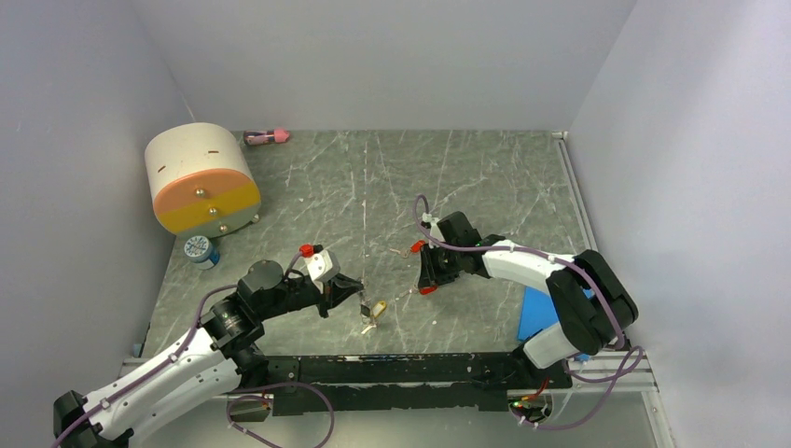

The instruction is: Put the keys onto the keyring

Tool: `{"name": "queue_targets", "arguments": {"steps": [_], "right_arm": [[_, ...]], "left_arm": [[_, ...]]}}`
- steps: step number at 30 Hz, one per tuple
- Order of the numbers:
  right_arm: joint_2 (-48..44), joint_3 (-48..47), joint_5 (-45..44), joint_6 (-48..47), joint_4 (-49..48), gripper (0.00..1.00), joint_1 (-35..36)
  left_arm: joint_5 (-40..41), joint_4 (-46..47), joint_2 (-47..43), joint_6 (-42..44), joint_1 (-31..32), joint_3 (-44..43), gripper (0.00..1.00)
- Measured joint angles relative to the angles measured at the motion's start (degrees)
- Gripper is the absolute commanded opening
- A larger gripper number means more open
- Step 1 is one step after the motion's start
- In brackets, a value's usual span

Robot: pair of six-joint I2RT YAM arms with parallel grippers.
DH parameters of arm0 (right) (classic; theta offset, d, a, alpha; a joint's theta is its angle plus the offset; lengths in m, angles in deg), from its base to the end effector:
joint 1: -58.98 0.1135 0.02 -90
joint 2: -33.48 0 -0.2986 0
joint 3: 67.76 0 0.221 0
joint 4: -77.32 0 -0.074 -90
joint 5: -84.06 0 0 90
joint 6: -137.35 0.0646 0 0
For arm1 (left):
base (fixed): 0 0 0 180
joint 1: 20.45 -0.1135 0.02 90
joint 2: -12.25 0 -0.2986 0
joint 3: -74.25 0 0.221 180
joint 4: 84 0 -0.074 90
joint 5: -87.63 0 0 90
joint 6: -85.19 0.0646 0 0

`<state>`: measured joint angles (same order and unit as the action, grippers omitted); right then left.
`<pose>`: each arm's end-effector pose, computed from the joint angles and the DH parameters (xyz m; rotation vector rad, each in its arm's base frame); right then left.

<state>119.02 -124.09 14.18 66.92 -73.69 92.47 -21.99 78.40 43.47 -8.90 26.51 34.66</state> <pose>0.2051 0.1623 0.1889 -0.4619 2.6597 0.7710 0.0636 -0.0999 0.2788 0.9039 1.5782 -0.9403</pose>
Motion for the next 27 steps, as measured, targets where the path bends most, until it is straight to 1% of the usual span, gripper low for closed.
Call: {"name": "queue_targets", "arguments": {"steps": [8, 13, 16, 23, 27], "right_arm": [[1.1, 0.0, 1.0, 0.3, -0.5, 0.16, 0.0], [1.4, 0.0, 1.5, 0.4, -1.1, 0.08, 0.0], [1.5, 0.0, 1.5, 0.5, -1.3, 0.05, 0.0], [1.5, 0.0, 1.4, 0.5, -1.3, 0.00, 0.0], [1.4, 0.0, 1.5, 0.4, -1.3, 0.00, 0.0]], "left_arm": [[0.0, 0.0, 0.2, 0.0, 0.0, 0.0, 0.03], [0.0, 0.0, 0.5, 0.1, 0.0, 0.0, 0.03], [0.0, -0.1, 0.5, 0.1, 0.0, -0.2, 0.03], [0.0, -0.1, 0.5, 0.2, 0.0, -0.3, 0.03], [0.0, -0.1, 0.5, 0.1, 0.0, -0.3, 0.03]]}}
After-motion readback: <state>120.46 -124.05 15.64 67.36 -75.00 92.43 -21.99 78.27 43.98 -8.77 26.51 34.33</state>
